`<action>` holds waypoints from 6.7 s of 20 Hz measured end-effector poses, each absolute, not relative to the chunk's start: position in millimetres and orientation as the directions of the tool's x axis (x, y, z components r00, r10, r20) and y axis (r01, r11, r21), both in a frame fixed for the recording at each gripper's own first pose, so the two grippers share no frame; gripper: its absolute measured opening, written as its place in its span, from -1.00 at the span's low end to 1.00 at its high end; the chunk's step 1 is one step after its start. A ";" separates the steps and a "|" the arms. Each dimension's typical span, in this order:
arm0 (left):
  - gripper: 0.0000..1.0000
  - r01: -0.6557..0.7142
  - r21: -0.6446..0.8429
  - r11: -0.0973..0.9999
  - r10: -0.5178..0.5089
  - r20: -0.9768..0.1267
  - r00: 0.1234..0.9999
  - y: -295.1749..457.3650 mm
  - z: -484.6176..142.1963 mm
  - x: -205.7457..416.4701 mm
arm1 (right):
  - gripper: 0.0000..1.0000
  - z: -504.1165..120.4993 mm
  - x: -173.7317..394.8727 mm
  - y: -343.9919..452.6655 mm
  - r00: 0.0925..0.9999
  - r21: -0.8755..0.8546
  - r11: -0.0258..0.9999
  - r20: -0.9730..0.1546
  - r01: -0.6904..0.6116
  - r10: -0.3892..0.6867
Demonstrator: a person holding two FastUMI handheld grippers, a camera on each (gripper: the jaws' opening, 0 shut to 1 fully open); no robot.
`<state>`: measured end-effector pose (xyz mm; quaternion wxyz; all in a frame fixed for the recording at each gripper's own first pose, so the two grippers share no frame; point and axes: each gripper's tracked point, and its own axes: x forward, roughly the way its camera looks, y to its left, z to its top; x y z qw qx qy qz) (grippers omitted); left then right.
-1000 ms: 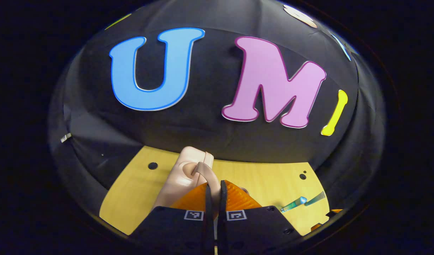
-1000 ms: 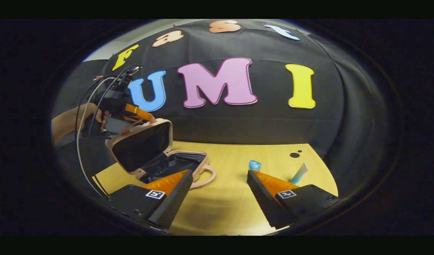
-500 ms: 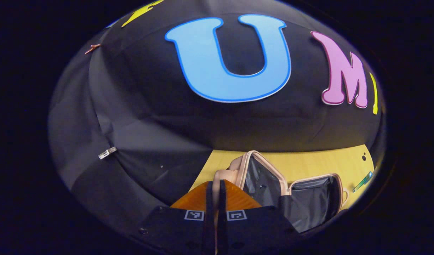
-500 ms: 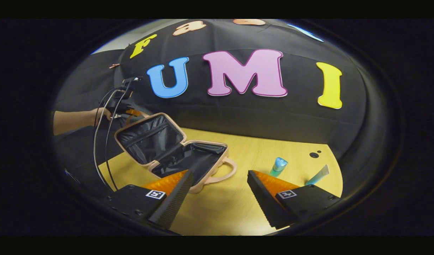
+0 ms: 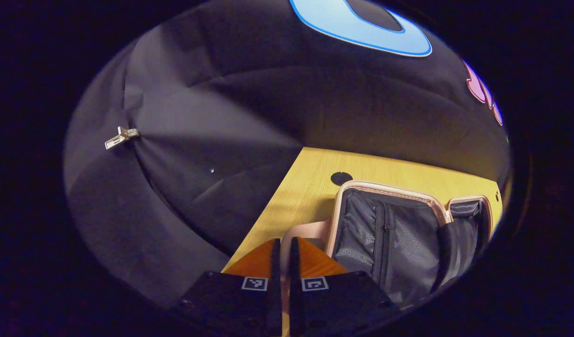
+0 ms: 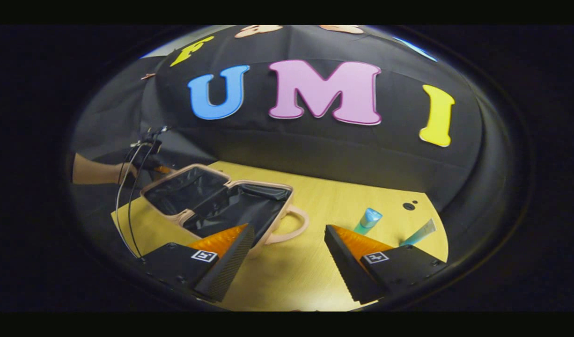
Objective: First open the suitcase, pack the skin care products into it, and then close the suitcase.
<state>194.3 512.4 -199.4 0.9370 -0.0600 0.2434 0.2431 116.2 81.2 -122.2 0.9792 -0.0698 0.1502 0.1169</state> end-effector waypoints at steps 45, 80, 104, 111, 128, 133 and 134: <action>-0.05 0.336 -0.013 0.942 -0.323 -0.311 0.894 -194.5 -203.9 308.7 | 0.94 -197.6 172.1 -216.9 0.918 0.005 0.964 -0.307 0.266 -0.252; -0.02 0.168 -0.075 0.983 -0.176 -0.109 0.978 -16.2 -97.5 182.7 | -0.26 -156.4 159.5 -44.3 0.967 0.019 0.998 -0.247 -0.056 0.059; -0.08 -0.058 -0.053 0.997 0.005 -0.698 0.716 152.6 -230.7 212.4 | -0.27 -108.0 175.9 140.8 0.879 0.081 0.914 -0.255 -0.397 0.404; -0.07 -0.084 -0.114 0.990 -0.037 -0.778 0.627 151.5 -244.9 231.7 | -0.27 -116.7 179.8 119.4 0.879 0.106 0.930 -0.305 -0.352 0.367; 0.92 -0.236 -0.356 0.904 0.128 -0.303 0.944 241.4 -76.1 33.4 | -0.27 -213.0 218.7 220.6 0.656 0.164 0.890 -0.621 -0.425 0.428; 0.92 -0.248 -0.374 0.893 0.129 -0.316 0.940 246.8 -80.4 -22.8 | -0.26 -278.5 224.3 237.8 0.484 0.240 0.921 -0.794 -0.306 0.367; 0.92 -0.270 -0.355 0.895 0.153 -0.324 0.934 256.3 -79.9 -33.2 | -0.26 -286.3 230.4 235.0 0.486 0.214 0.931 -0.805 -0.295 0.339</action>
